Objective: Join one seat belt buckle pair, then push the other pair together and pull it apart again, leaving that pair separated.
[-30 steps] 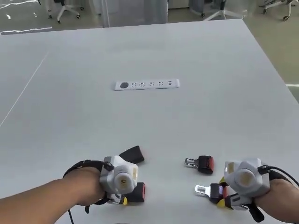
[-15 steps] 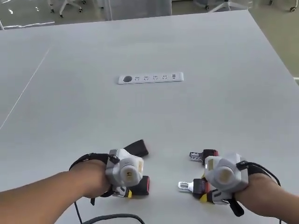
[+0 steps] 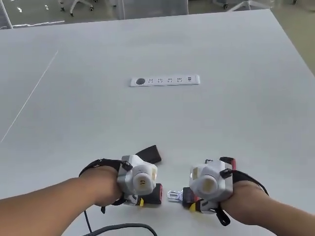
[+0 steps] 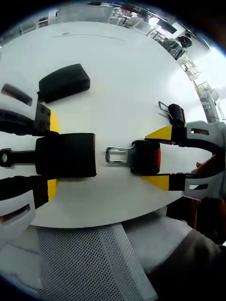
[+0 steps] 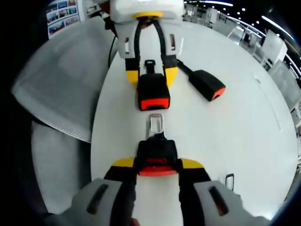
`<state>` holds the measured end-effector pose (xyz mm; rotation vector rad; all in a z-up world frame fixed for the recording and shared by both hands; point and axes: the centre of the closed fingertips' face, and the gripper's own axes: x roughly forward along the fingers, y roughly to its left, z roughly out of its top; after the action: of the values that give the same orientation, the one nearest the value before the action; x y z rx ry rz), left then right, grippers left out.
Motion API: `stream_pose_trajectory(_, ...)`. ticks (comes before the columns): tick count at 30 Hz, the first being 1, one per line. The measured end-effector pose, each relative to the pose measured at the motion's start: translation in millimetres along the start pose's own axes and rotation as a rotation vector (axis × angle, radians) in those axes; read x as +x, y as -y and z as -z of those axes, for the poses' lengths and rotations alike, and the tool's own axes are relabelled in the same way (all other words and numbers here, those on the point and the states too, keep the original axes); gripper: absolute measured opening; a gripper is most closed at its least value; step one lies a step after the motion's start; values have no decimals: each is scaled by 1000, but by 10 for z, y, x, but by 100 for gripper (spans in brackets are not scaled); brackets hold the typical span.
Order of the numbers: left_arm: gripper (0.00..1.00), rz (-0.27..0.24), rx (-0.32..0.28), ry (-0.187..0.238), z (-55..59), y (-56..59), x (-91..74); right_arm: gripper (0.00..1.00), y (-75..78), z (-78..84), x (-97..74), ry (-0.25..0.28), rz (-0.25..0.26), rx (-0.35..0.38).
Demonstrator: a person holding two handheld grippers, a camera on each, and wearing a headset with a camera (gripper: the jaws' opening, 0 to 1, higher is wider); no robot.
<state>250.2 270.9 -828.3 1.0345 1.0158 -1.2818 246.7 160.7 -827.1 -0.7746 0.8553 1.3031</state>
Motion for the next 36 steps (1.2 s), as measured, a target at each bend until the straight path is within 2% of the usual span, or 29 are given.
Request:
stream_pose_trajectory(7,33,4,-1,-3,-2,-1,1,34,5,-97,47,-9,-16,-1)
stream_pose_trajectory(12,33,9,0,-6,-5,-1,6,34,4,-101,60,-22,-17,-18)
stream_pose_trajectory(23,33,17,0,-5,-8,5,9,34,10,-116,55,-11,-20,-20)
stream_pose_trajectory(26,33,22,1,-7,-9,7,11,34,-17,-162,58,8,-31,-13)
stream_pose_trajectory(28,33,24,2,-8,-8,6,10,34,-23,-185,82,6,-22,-39)
stream_pose_trajectory(36,33,26,6,1,-8,2,8,33,-12,-242,113,15,-15,-41)
